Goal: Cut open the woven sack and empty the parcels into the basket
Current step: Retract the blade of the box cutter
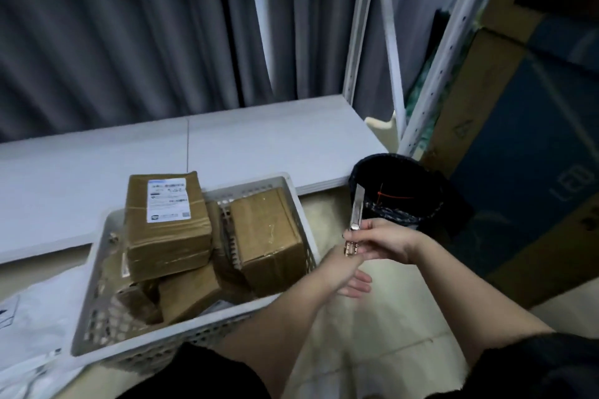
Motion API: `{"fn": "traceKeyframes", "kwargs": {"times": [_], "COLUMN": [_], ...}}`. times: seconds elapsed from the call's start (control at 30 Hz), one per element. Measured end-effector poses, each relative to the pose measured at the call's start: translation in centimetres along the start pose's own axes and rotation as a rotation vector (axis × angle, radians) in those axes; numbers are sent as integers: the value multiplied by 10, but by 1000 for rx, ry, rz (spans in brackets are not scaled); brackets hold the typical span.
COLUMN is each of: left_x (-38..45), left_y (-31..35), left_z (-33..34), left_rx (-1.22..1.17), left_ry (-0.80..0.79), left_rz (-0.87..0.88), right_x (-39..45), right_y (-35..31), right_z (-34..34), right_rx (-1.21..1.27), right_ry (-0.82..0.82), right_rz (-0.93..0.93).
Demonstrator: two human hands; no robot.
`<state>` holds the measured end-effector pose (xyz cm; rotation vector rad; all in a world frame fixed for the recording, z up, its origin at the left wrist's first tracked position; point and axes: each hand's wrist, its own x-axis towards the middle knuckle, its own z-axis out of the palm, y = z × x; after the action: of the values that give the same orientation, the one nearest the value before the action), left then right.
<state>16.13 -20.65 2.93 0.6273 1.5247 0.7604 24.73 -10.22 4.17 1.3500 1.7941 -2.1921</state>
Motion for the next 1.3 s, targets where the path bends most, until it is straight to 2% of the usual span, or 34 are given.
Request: {"fn": "traceKeyframes", "kwargs": {"times": [0.07,0.2,0.27,0.37,0.47,0.6,0.77,0.87,1.07,1.3], "left_x": [-28,-72,-89,-105,-115,-120,-116,-109,-104,-102], "left_y": [9,17,19,21,22,19,14,12,6,5], "left_z": [-18,-53,-70,-90,-100,-111,-117,-122,-127,-133], "left_rx": [-74,-46,2,-72,-166,-78,-146,-194,-226,-255], "left_ry": [35,248,301,248,216,353,417,506,635,659], "left_rz": [52,160,191,209,260,396,437,538,640,604], "right_x": [-19,-45,-52,-56,-52,-40,-33,-34,-31,-27], "right_y": [-27,-63,-73,-84,-89,-90,-97,-103,-107,-107], "right_z": [23,72,96,126,144,159,176,187,201,206], "right_rx": [-44,-168,-78,146,235,315,292,345,397,523], "right_ry": [-5,42,18,-27,26,153,114,123,222,23], "right_rz": [-129,-341,-392,-459,-538,-555,-520,-556,-592,-572]}}
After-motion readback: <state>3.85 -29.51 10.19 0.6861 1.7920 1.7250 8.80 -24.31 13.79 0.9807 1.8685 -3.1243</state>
